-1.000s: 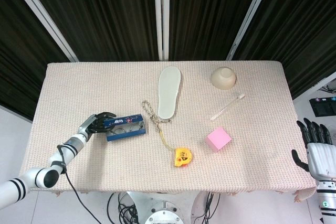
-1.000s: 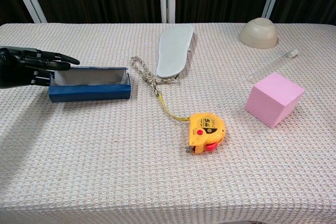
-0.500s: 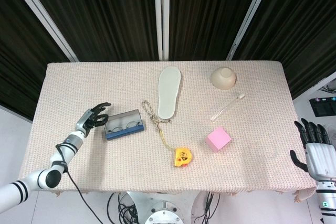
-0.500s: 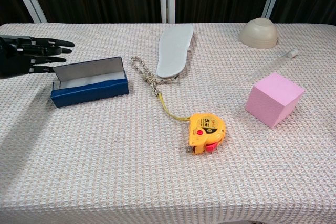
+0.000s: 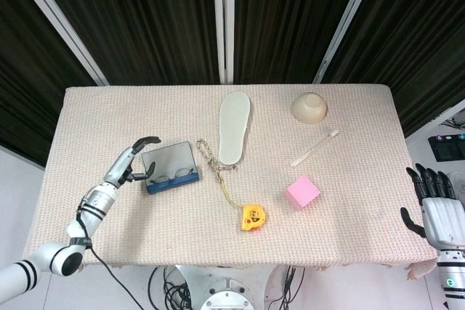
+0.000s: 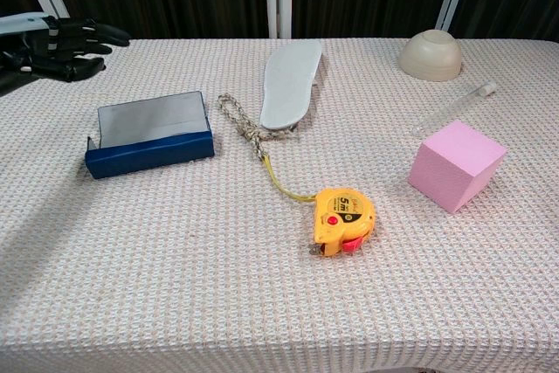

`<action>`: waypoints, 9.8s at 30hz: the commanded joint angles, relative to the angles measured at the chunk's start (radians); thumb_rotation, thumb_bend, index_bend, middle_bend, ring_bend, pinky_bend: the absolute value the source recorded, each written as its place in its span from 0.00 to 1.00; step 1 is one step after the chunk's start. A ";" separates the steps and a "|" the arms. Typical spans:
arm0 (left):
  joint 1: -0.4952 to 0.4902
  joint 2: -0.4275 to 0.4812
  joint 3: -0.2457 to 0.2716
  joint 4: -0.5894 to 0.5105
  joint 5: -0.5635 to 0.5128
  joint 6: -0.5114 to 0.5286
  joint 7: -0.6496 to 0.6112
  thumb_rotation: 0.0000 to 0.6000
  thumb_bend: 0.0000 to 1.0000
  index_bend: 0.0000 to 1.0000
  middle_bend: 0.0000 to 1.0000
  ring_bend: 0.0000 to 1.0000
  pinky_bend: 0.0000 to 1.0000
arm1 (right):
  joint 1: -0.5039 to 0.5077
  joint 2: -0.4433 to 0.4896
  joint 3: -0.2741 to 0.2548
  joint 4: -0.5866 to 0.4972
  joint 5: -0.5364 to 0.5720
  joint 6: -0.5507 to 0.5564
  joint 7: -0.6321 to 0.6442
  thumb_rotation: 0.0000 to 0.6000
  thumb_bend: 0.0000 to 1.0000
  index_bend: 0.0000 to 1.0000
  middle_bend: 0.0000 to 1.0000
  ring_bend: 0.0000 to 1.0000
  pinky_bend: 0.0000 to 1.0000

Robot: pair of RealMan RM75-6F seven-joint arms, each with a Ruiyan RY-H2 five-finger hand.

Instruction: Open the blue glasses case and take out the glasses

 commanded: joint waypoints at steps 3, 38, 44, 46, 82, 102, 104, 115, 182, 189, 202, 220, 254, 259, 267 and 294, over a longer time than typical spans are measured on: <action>-0.004 0.043 0.133 -0.005 0.145 0.081 0.287 1.00 0.51 0.17 0.19 0.00 0.10 | -0.002 0.001 -0.001 0.000 -0.002 0.002 0.002 1.00 0.33 0.00 0.00 0.00 0.00; -0.162 -0.097 0.251 0.130 0.261 0.101 0.445 1.00 0.53 0.11 0.27 0.00 0.08 | 0.002 0.009 -0.001 -0.002 0.003 -0.008 0.030 1.00 0.33 0.00 0.00 0.00 0.00; -0.186 -0.118 0.253 0.169 0.246 0.088 0.431 1.00 0.53 0.11 0.27 0.00 0.08 | 0.004 0.007 0.000 -0.001 0.005 -0.010 0.027 1.00 0.33 0.00 0.00 0.00 0.00; -0.191 -0.127 0.254 0.186 0.241 0.084 0.436 1.00 0.53 0.11 0.27 0.00 0.08 | 0.005 0.007 0.000 -0.001 0.007 -0.012 0.027 1.00 0.33 0.00 0.00 0.00 0.00; -0.214 -0.232 0.107 0.481 -0.102 -0.057 0.544 1.00 0.53 0.09 0.26 0.00 0.09 | 0.013 0.002 0.000 0.003 0.020 -0.030 0.015 1.00 0.33 0.00 0.00 0.00 0.00; -0.184 -0.136 0.086 0.374 -0.247 -0.109 0.731 1.00 0.54 0.07 0.34 0.00 0.08 | 0.013 -0.001 -0.003 -0.001 0.020 -0.029 0.001 1.00 0.33 0.00 0.00 0.00 0.00; -0.183 -0.125 0.086 0.359 -0.260 -0.110 0.758 1.00 0.54 0.07 0.36 0.00 0.09 | 0.014 -0.001 -0.003 -0.001 0.019 -0.029 0.000 1.00 0.33 0.00 0.00 0.00 0.00; -0.186 -0.041 0.091 0.243 -0.402 -0.178 0.899 1.00 0.54 0.07 0.46 0.06 0.09 | 0.015 -0.006 -0.004 0.006 0.009 -0.025 0.002 1.00 0.33 0.00 0.00 0.00 0.00; -0.294 0.048 0.175 0.034 -0.727 -0.165 1.069 1.00 0.35 0.40 0.22 0.04 0.15 | 0.018 -0.010 -0.002 0.019 0.005 -0.023 0.016 1.00 0.33 0.00 0.00 0.00 0.00; -0.300 0.048 0.172 0.036 -0.727 -0.173 1.056 1.00 0.35 0.40 0.22 0.04 0.15 | 0.018 -0.011 -0.001 0.019 0.005 -0.021 0.015 1.00 0.33 0.00 0.00 0.00 0.00; -0.305 0.029 0.175 0.074 -0.734 -0.183 1.035 1.00 0.38 0.45 0.24 0.04 0.15 | 0.019 -0.011 0.002 0.023 0.011 -0.023 0.018 1.00 0.33 0.00 0.00 0.00 0.00; -0.270 0.003 0.139 0.082 -0.621 -0.100 0.952 1.00 0.40 0.55 0.26 0.05 0.15 | 0.019 -0.013 0.002 0.023 0.010 -0.020 0.017 1.00 0.33 0.00 0.00 0.00 0.00; -0.194 -0.231 0.118 0.374 -0.207 0.134 0.789 1.00 0.41 0.55 0.26 0.05 0.14 | 0.017 -0.008 0.005 0.026 0.013 -0.020 0.036 1.00 0.33 0.00 0.00 0.00 0.00; -0.193 -0.239 0.112 0.392 -0.195 0.126 0.781 1.00 0.41 0.55 0.26 0.05 0.14 | 0.017 -0.006 0.006 0.025 0.014 -0.019 0.038 1.00 0.33 0.00 0.00 0.00 0.00; -0.190 -0.275 0.117 0.459 -0.122 0.189 0.753 1.00 0.41 0.57 0.26 0.05 0.14 | 0.017 -0.006 0.005 0.025 0.015 -0.021 0.038 1.00 0.33 0.00 0.00 0.00 0.00; -0.177 -0.369 0.137 0.664 -0.013 0.235 0.572 1.00 0.41 0.53 0.26 0.05 0.14 | 0.019 -0.004 0.005 0.023 0.021 -0.029 0.037 1.00 0.33 0.00 0.00 0.00 0.00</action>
